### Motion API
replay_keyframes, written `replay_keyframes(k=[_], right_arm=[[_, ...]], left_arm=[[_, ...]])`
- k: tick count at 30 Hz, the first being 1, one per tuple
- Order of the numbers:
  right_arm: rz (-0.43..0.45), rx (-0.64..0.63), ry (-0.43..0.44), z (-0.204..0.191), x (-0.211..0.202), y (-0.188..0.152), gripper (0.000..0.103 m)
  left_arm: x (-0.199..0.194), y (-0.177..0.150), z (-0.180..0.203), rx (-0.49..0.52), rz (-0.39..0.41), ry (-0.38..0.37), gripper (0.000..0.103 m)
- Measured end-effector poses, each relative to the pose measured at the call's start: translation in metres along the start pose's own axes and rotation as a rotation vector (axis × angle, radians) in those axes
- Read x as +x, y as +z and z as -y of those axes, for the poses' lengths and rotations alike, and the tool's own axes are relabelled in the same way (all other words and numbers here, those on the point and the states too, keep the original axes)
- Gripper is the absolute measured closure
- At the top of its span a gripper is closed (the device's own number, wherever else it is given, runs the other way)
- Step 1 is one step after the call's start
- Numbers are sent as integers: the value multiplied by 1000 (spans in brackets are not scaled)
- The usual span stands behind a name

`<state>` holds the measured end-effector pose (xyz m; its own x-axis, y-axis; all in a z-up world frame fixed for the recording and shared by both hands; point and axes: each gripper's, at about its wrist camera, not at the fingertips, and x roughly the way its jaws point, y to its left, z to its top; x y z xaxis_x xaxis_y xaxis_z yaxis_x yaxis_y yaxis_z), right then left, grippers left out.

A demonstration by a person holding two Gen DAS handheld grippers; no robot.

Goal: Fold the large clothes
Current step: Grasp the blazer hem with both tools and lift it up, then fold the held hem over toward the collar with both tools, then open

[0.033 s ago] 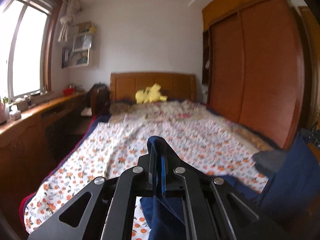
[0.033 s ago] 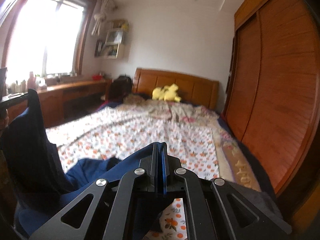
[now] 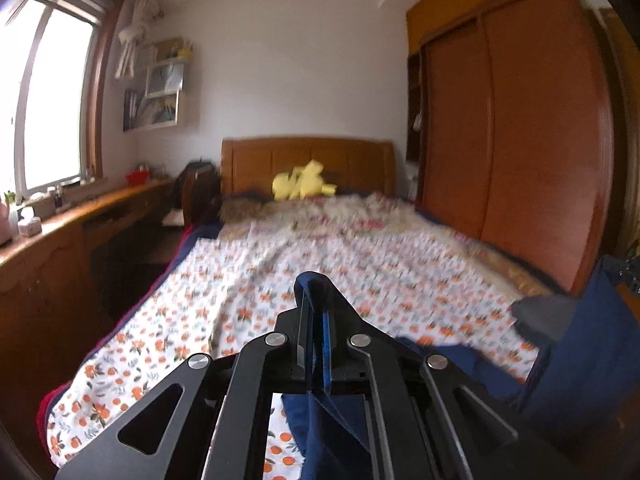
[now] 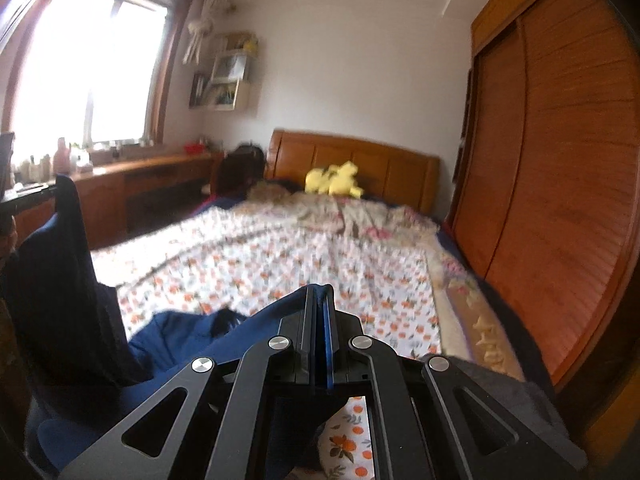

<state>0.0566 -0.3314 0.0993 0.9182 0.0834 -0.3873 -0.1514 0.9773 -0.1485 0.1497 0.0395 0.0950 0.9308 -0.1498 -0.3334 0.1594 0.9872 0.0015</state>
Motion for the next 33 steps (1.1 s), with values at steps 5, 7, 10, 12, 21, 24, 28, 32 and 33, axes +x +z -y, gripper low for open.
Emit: replay_keyframes(k=[5, 7, 10, 12, 21, 24, 28, 32, 33], right_arm=[[-56, 13, -10, 3, 60, -11, 101], [-80, 12, -6, 3, 77, -16, 100], [-131, -2, 1, 0, 106, -26, 100], [-163, -11, -3, -1, 122, -35, 100], [-211, -6, -27, -4, 150, -61, 66], [-204, -9, -25, -9, 148, -61, 65], [-204, -26, 8, -25, 143, -66, 64], [-243, -48, 52, -49, 149, -82, 63], [-256, -56, 59, -55, 151, -86, 63]], left_arm=[[69, -21, -16, -17, -80, 13, 100], [87, -27, -19, -11, -104, 10, 100], [109, -36, -17, 11, -135, 10, 99], [123, -45, -17, 21, -161, 8, 99], [149, -84, -14, 59, -211, 23, 49], [143, -98, -13, 58, -197, 11, 34], [136, -116, -5, 63, -184, -8, 18], [134, -142, 2, 70, -183, -37, 11], [134, -148, 3, 69, -184, -44, 9]])
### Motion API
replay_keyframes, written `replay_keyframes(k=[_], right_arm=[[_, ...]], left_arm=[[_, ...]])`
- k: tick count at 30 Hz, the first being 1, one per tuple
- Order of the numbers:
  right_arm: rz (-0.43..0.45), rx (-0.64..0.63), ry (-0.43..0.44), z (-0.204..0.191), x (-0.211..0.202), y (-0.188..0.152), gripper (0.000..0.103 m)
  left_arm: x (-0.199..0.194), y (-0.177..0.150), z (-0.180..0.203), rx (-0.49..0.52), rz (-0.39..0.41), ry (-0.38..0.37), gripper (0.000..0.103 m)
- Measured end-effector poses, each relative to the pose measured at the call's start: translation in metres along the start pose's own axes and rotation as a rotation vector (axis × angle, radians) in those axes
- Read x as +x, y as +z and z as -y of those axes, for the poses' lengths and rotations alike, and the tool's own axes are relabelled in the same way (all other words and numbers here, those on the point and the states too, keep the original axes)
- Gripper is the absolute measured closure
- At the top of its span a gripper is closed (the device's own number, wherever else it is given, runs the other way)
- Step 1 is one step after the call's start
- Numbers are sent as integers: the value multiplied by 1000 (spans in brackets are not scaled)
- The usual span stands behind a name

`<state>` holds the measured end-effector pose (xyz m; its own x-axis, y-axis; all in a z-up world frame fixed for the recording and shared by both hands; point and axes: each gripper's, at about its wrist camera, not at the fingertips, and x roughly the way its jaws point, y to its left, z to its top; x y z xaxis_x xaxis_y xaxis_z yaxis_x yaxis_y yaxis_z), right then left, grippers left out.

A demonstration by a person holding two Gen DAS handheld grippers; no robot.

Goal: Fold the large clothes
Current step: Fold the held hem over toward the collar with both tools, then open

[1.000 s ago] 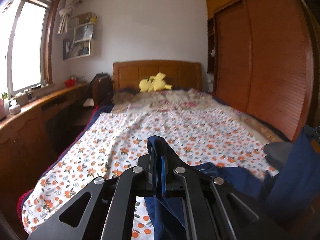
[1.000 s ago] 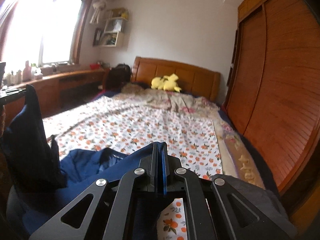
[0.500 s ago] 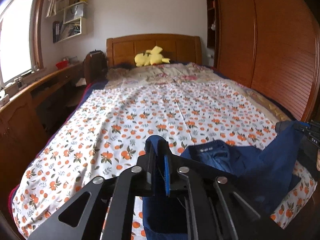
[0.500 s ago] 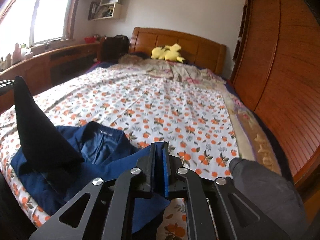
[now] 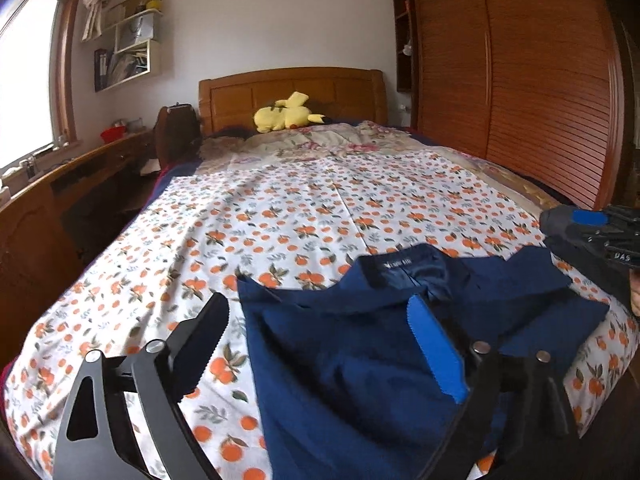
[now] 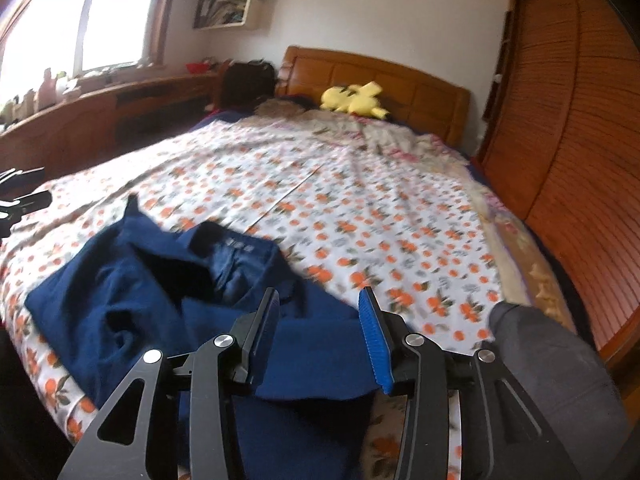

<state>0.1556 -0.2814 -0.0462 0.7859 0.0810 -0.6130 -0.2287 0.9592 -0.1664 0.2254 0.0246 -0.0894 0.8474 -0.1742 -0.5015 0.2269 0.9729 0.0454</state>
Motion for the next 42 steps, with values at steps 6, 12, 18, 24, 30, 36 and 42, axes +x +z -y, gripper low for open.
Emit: replay_keyframes(k=[6, 12, 18, 24, 30, 36, 42], right_arm=[[-41, -17, 30, -29, 14, -11, 54], [-62, -19, 40, -41, 20, -15, 50], [-86, -25, 51, -52, 26, -19, 49], [-115, -62, 35, -59, 31, -25, 49], [-179, -110, 13, -50, 43, -24, 90], [-144, -144, -17, -43, 69, 21, 102], [-123, -184, -44, -52, 115, 70, 102]], left_arm=[[12, -24, 5, -8, -9, -30, 9], [18, -39, -1, -13, -6, -43, 9], [19, -52, 1, -3, -11, -66, 9], [16, -59, 7, 14, -11, -91, 8], [17, -61, 14, 26, -15, -113, 7], [21, -58, 9, 15, -17, -113, 7], [23, -58, -4, -12, -21, -98, 7]])
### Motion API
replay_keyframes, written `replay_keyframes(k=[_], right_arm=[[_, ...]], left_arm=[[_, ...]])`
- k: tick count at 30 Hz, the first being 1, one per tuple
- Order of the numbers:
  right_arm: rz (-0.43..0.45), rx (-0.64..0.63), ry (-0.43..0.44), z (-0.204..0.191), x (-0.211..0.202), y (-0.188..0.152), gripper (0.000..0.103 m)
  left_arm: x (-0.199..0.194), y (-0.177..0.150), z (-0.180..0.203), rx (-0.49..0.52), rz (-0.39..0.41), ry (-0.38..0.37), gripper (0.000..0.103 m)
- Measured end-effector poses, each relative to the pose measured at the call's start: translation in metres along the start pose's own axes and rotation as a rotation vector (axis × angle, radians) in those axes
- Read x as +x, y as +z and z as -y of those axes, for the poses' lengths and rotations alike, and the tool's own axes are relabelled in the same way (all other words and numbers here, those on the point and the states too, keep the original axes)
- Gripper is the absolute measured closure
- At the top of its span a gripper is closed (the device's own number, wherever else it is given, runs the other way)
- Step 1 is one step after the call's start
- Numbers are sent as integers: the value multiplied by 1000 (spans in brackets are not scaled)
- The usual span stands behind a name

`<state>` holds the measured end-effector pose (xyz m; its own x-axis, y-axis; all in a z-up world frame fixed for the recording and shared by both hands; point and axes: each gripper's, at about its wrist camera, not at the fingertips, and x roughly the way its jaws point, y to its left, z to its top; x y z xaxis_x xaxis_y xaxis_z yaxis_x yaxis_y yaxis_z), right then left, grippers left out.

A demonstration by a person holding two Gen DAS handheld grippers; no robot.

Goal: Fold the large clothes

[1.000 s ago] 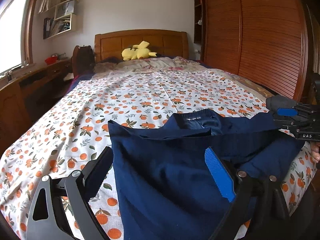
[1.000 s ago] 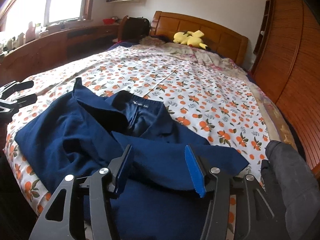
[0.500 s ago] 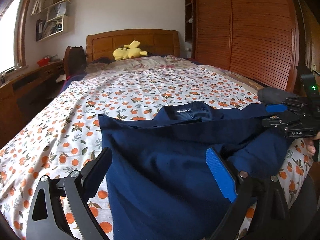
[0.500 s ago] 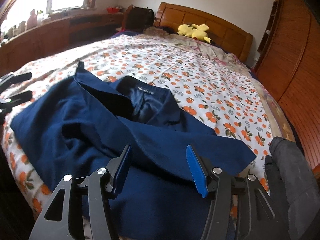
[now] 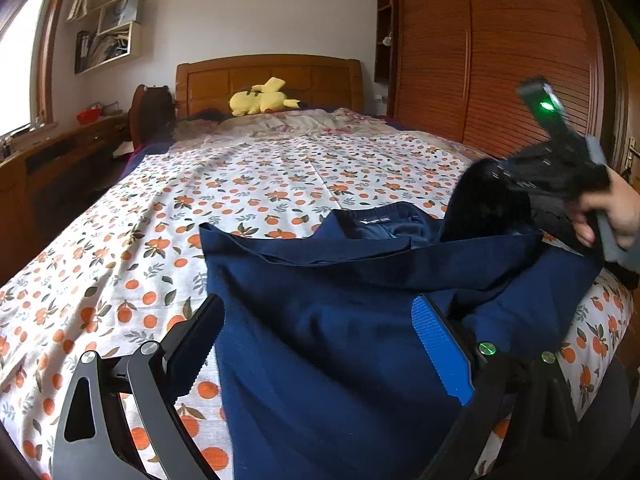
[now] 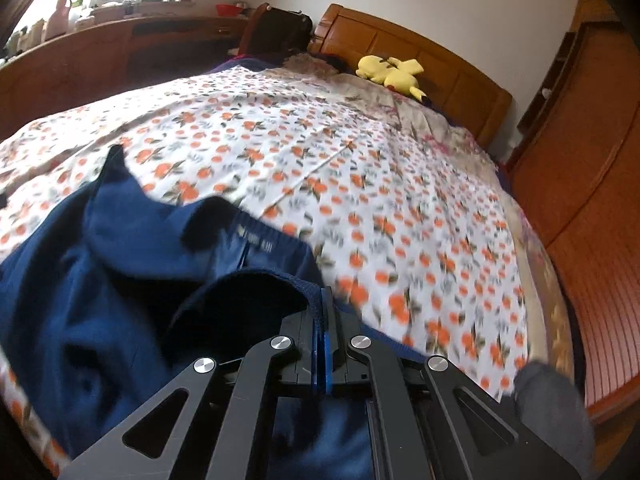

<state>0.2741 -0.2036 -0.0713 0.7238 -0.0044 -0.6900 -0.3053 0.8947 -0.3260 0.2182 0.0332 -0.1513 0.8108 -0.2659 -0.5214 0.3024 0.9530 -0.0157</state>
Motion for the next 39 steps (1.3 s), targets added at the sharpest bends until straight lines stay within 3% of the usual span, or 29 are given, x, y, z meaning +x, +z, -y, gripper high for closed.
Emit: replay_keyframes(k=[6, 8, 9, 10, 14, 18, 27, 34, 39], right_arm=[[-29, -8, -18, -8, 38, 29, 102], [-18, 17, -28, -7, 41, 34, 86], [2, 28, -36, -8, 38, 35, 63], [17, 34, -33, -10, 35, 35, 55], [37, 17, 35, -28, 20, 36, 55], [47, -51, 157, -67, 3, 25, 55], [-15, -138, 333, -134, 7, 3, 55], [-54, -170, 386, -157, 14, -6, 50], [-94, -204, 353, -168, 29, -9, 49]], left_arm=[[2, -1, -15, -23, -6, 15, 7], [2, -1, -20, -32, -11, 14, 7], [2, -1, -23, -37, -12, 14, 7], [1, -1, -24, -39, -11, 15, 7], [0, -1, -30, -48, -9, 16, 7], [0, 0, -35, -53, -10, 23, 7], [1, -2, -44, -69, -19, 49, 7], [0, -3, -50, -75, -21, 60, 7], [-1, -2, -52, -81, -20, 59, 7]])
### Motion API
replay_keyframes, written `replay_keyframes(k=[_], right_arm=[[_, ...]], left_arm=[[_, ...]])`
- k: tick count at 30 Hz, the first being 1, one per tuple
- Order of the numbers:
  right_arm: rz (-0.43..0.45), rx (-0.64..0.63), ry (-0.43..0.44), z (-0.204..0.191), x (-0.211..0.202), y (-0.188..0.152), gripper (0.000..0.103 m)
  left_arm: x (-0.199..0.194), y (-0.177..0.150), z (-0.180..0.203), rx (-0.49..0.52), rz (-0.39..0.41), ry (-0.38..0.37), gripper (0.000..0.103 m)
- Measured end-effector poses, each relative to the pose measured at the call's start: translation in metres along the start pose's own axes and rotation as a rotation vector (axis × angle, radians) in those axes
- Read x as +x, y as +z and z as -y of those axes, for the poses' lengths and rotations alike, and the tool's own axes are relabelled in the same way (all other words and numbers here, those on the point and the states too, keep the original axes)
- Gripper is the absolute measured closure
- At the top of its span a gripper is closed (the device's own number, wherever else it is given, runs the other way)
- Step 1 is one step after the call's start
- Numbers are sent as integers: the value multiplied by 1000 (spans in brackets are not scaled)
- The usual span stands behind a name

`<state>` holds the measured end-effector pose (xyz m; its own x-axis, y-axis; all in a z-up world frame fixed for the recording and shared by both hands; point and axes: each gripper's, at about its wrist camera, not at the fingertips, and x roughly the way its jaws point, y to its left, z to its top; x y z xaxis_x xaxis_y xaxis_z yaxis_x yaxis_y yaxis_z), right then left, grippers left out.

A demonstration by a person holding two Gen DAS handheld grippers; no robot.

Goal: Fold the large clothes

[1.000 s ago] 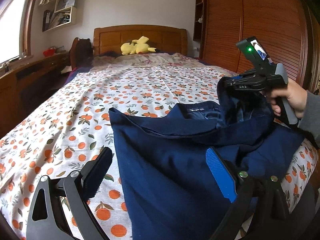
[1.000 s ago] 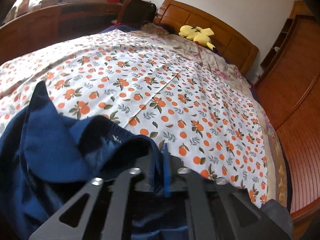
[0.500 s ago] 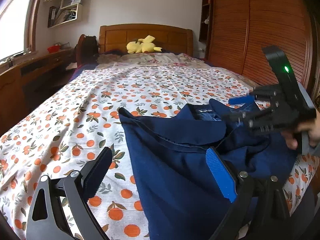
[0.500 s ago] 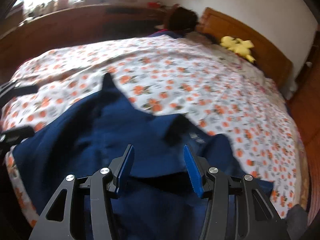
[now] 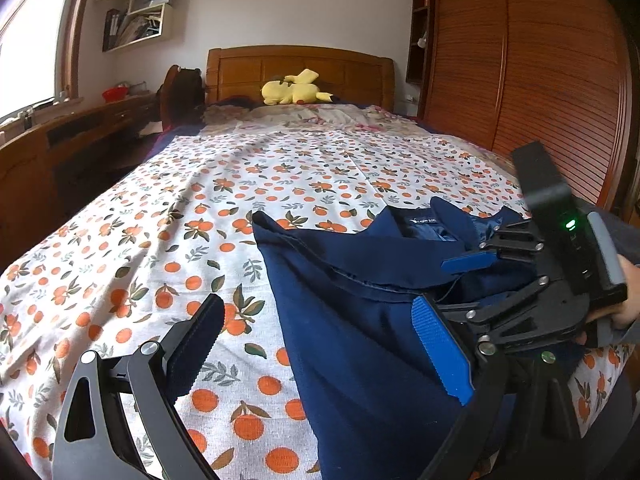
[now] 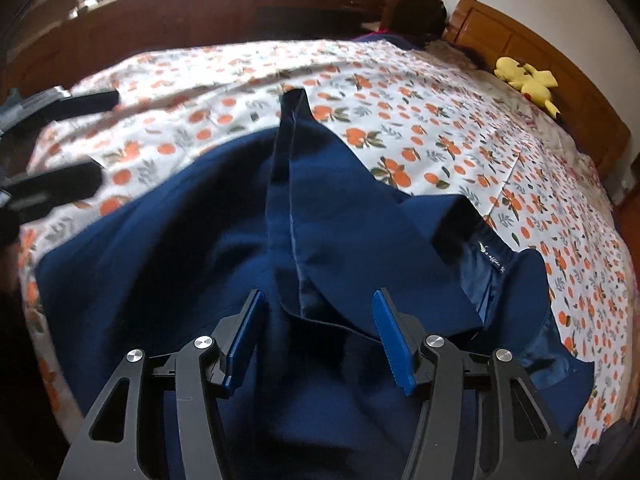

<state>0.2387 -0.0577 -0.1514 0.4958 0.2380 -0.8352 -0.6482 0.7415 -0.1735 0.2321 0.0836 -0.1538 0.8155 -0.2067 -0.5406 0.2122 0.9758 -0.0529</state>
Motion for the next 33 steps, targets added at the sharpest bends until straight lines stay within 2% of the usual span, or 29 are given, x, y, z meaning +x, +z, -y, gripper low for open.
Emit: replay_keyframes(k=[2, 3, 4, 5, 6, 12, 16, 18, 27, 33], right_arm=[[-21, 3, -12, 4, 6, 0, 49], [-27, 4, -1, 7, 8, -1, 59], [-32, 8, 19, 9, 9, -1, 80], [-32, 15, 42, 11, 9, 0, 90], [-25, 20, 51, 13, 8, 2, 95], [39, 113, 128, 40, -8, 16, 96], [83, 166, 119, 59, -14, 24, 100], [94, 155, 58, 66, -14, 28, 100], [116, 121, -120, 98, 13, 68, 100], [103, 88, -146, 99, 38, 85, 98]], left_arm=[[0, 0, 0, 0, 0, -1, 7], [0, 0, 0, 1, 0, 0, 7], [0, 0, 0, 0, 0, -1, 7], [0, 0, 0, -1, 0, -2, 7], [0, 0, 0, -2, 0, -3, 7], [1, 1, 0, -4, 1, -12, 7], [1, 1, 3, -1, -2, -19, 7], [3, 1, 4, 0, -4, -22, 7], [7, 5, 12, -3, -4, -44, 7], [14, 6, 19, 11, -15, -56, 7]])
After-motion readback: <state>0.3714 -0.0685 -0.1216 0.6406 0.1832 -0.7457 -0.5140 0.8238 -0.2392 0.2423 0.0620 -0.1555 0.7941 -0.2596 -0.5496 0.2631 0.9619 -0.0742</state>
